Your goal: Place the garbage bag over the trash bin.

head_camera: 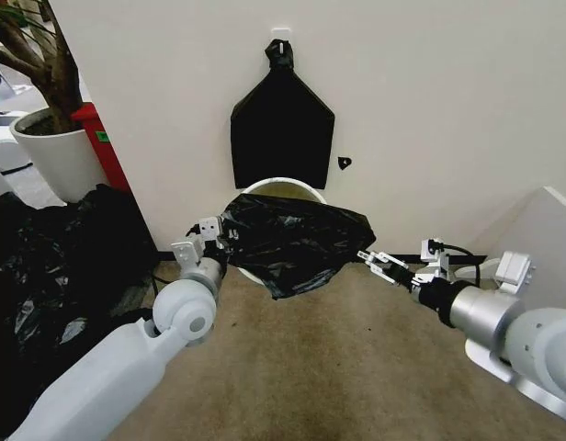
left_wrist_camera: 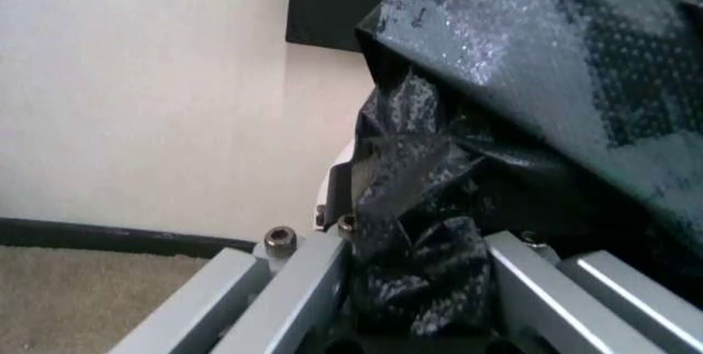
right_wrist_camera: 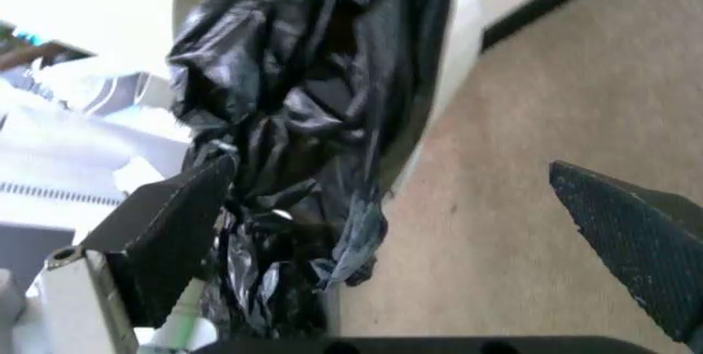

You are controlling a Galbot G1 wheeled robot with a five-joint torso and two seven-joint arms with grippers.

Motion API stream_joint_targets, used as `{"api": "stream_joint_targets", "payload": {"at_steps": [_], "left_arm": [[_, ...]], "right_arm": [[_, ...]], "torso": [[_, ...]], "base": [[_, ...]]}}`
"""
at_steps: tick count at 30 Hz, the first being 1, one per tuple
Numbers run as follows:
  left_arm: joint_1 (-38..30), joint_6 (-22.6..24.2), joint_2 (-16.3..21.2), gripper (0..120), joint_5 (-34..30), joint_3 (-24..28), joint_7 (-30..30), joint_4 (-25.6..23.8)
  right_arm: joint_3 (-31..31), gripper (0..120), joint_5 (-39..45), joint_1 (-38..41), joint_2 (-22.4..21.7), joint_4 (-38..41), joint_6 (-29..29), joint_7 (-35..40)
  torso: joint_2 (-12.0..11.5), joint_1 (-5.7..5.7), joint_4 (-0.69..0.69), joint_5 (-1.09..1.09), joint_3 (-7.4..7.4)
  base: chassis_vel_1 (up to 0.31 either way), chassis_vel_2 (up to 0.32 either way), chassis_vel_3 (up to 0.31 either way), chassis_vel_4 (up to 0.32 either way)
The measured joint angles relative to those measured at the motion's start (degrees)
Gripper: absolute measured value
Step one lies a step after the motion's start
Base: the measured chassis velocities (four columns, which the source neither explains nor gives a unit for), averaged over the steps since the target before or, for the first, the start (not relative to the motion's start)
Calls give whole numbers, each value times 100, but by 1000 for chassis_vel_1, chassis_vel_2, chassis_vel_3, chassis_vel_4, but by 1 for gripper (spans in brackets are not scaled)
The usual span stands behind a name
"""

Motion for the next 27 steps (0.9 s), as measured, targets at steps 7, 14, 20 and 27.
{"api": "stream_joint_targets", "payload": {"at_steps": [7, 14, 20, 27], "left_arm": [[-171, -23, 14, 1, -15, 141, -101, -81], [-442, -25, 7, 1, -194, 270, -197, -85], [-581, -7, 5, 1, -350, 314, -246, -120], [-764, 52, -22, 1, -1069, 264, -489, -266]], "right_arm": [[-345, 100, -380, -111, 594, -5, 85, 439], [-1125, 100, -1162, -6, 1189, -194, 39, 376], [-1463, 100, -1621, 23, 1476, -577, 7, 248], [-1364, 100, -2141, -232, 1699, -1244, -348, -30]], "torso": [[0, 0, -1, 1, 1], [0, 0, 0, 0, 1], [0, 0, -1, 1, 0], [0, 0, -1, 1, 0]], "base": [[0, 0, 0, 0], [0, 0, 0, 0], [0, 0, 0, 0], [0, 0, 0, 0]]}}
